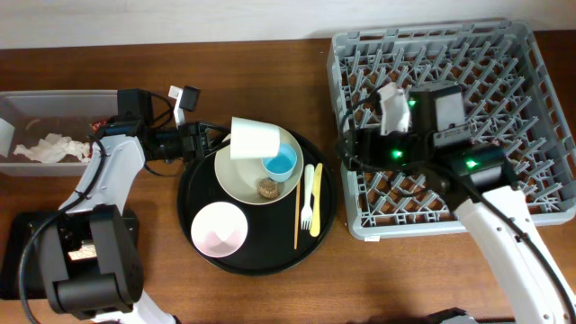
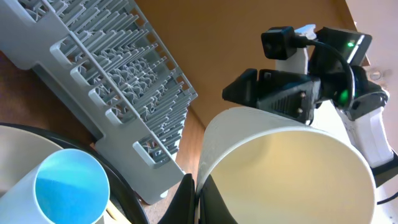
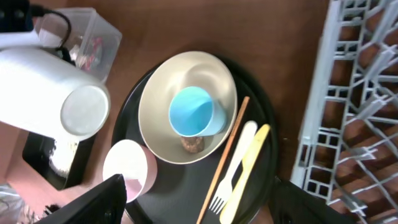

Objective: Sort waste into correct bins and load items into the dishwasher rack

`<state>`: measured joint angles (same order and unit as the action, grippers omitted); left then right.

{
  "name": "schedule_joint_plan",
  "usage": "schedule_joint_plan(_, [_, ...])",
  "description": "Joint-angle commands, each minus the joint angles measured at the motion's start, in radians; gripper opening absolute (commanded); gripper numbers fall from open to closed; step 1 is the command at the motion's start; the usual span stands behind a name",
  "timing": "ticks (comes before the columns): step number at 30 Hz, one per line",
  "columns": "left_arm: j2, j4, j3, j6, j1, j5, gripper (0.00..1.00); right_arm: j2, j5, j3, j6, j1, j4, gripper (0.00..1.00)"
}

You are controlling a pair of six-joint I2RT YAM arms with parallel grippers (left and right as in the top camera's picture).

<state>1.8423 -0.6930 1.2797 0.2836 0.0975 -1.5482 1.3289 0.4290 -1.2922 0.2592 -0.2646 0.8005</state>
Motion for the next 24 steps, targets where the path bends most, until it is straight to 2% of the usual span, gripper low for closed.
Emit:
schedule_joint_plan(1, [0.004,0.001,0.000,-0.010,0.003,-0.016,0.00,-0.004,-0.157,-0.021,-0.028,-0.094,-0.003,0.76])
schedule_joint_plan(3, [0.004,0.001,0.000,-0.010,0.003,-0.015,0.00,-0.005,-0.281,-0.023,-0.111,-0.163,0.000,0.77])
schedule_joint_plan(5, [0.004,0.000,0.000,-0.013,0.003,0.011,0.00,-0.004,-0.441,-0.023,-0.295,-0.278,-0.003,0.81])
schedule_joint_plan(7, [0.004,0.002,0.000,-0.069,0.003,0.041,0.00,-0.004,-0.684,-0.023,-0.452,-0.398,-0.014,0.86])
schedule_joint_plan(9, [0.004,0.005,0.000,-0.112,0.003,0.040,0.00,0.001,-0.858,-0.023,-0.584,-0.522,-0.055,0.86])
schedule_joint_plan(11, [0.004,0.006,0.000,-0.139,0.003,-0.003,0.00,0.026,-1.039,-0.023,-0.648,-0.646,-0.090,0.87])
schedule_joint_plan(12, [0.004,0.010,0.000,-0.150,0.003,-0.026,0.00,0.036,-1.046,-0.023,-0.646,-0.664,-0.087,0.87])
schedule_joint_plan(13, [0.004,0.036,0.000,-0.167,0.003,-0.026,0.00,0.047,-1.022,-0.023,-0.573,-0.671,-0.079,0.89])
schedule_joint_plan(14, [0.004,0.051,0.000,-0.167,0.003,-0.026,0.00,0.046,-0.885,-0.023,-0.452,-0.669,-0.055,0.89])
schedule_joint_plan(15, [0.004,0.061,0.000,-0.167,0.003,-0.026,0.00,0.035,-0.711,-0.023,-0.406,-0.662,-0.037,0.85])
schedule_joint_plan(17, [0.004,0.073,0.000,-0.167,0.003,-0.026,0.00,-0.008,-0.481,-0.023,-0.369,-0.634,-0.031,0.82])
schedule_joint_plan(19, [0.004,0.074,0.000,-0.167,0.004,-0.026,0.00,-0.073,-0.348,-0.023,-0.325,-0.579,-0.011,0.82])
schedule_joint_plan(22, [0.004,0.087,0.000,-0.167,0.003,-0.026,0.00,-0.180,-0.020,-0.023,-0.314,-0.349,0.011,0.82])
schedule_joint_plan(24, [0.004,0.090,0.000,-0.167,0.003,-0.026,0.00,-0.150,0.209,-0.022,-0.309,-0.172,0.013,0.81])
